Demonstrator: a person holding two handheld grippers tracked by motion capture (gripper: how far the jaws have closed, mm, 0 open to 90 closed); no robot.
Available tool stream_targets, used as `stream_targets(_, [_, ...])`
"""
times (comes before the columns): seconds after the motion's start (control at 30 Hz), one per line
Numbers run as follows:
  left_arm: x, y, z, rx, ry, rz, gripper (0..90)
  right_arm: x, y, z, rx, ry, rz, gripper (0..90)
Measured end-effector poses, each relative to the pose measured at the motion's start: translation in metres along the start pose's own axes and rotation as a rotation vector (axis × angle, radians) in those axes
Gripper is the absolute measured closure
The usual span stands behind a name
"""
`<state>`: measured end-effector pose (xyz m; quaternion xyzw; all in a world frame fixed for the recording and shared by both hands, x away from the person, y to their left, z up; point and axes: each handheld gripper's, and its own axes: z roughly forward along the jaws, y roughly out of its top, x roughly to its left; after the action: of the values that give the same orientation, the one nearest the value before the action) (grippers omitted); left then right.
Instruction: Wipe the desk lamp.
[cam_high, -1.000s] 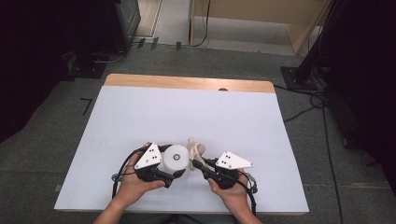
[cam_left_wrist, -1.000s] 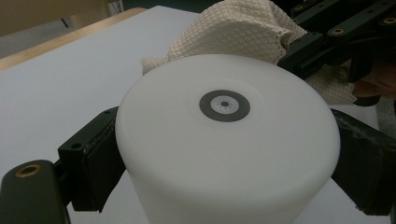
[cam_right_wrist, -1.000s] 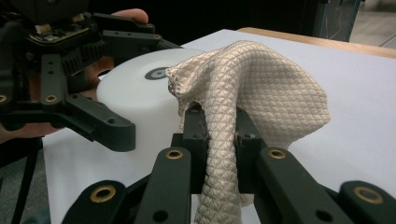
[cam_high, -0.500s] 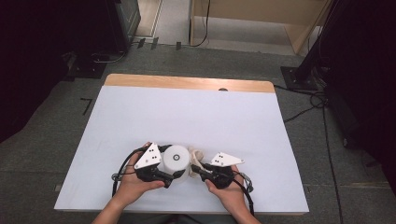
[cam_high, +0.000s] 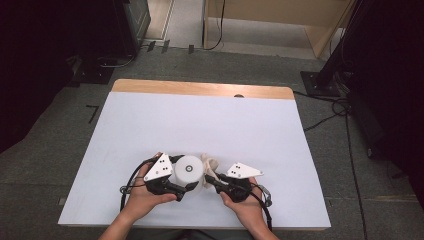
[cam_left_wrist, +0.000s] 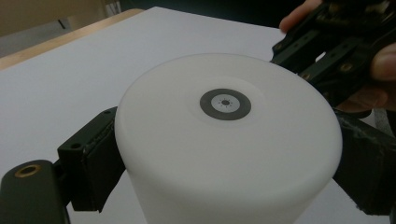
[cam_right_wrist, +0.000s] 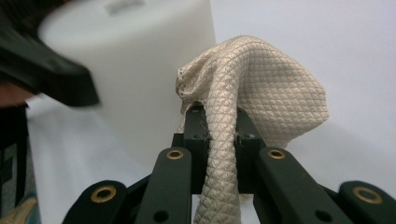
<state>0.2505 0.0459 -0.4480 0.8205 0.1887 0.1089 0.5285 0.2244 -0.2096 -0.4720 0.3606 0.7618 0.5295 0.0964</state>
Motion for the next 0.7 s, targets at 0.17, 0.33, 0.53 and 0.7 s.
stream_targets(0.17, [0.000, -0.001, 0.000, -0.002, -0.005, -0.005, 8.5, 0.007, 0.013, -0.013, -0.085, 0.009, -0.058, 80.5])
stream_targets(0.33, [0.000, 0.000, 0.000, 0.002, -0.005, -0.005, 8.5, 0.004, 0.008, -0.008, -0.059, 0.016, -0.039, 80.5])
stream_targets(0.53, [0.000, 0.000, 0.000, 0.002, -0.004, -0.005, 8.5, -0.004, -0.007, 0.005, 0.020, 0.011, 0.003, 80.6])
stream_targets(0.7, [0.000, 0.000, 0.000, 0.000, -0.005, -0.006, 8.4, -0.007, -0.017, 0.013, 0.084, 0.006, 0.026, 80.6])
